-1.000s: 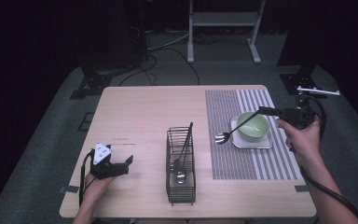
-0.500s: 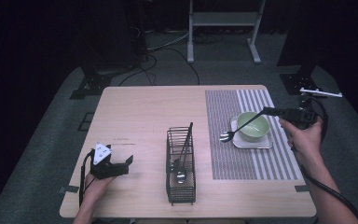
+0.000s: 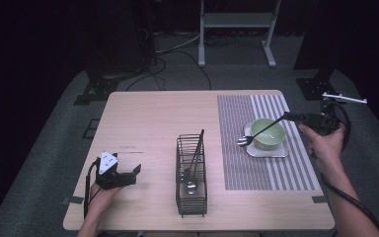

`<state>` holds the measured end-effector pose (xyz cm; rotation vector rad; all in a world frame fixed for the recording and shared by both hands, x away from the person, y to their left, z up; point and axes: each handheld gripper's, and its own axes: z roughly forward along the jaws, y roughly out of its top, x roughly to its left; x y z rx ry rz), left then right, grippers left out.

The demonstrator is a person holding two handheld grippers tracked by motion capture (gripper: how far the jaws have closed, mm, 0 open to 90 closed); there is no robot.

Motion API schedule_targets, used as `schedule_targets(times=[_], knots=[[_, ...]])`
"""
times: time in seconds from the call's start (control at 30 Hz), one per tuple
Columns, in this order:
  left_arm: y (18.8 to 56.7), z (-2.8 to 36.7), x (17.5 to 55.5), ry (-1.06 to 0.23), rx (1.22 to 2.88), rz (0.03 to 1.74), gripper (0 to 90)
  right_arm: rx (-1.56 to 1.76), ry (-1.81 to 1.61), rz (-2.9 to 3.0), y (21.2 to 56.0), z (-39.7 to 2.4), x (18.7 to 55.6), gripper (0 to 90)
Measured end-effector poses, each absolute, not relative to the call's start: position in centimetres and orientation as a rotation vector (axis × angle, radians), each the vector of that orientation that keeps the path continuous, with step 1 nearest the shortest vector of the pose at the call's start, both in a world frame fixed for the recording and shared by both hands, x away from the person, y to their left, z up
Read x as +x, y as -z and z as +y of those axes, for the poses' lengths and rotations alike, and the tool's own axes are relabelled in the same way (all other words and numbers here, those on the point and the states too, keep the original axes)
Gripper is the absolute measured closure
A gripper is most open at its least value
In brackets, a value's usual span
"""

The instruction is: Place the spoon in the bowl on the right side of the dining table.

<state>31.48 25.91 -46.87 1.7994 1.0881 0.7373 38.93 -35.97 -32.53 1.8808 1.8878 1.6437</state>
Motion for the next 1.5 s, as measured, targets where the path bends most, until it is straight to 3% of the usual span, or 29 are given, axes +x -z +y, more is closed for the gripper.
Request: schedule_targets(times=[1.5], knots=[[46.9, 25.9, 31.5, -0.735, 1.797, 1.09, 0.0, 1.975, -1.568, 1.739, 32.7, -39.4, 40.2, 88.6]])
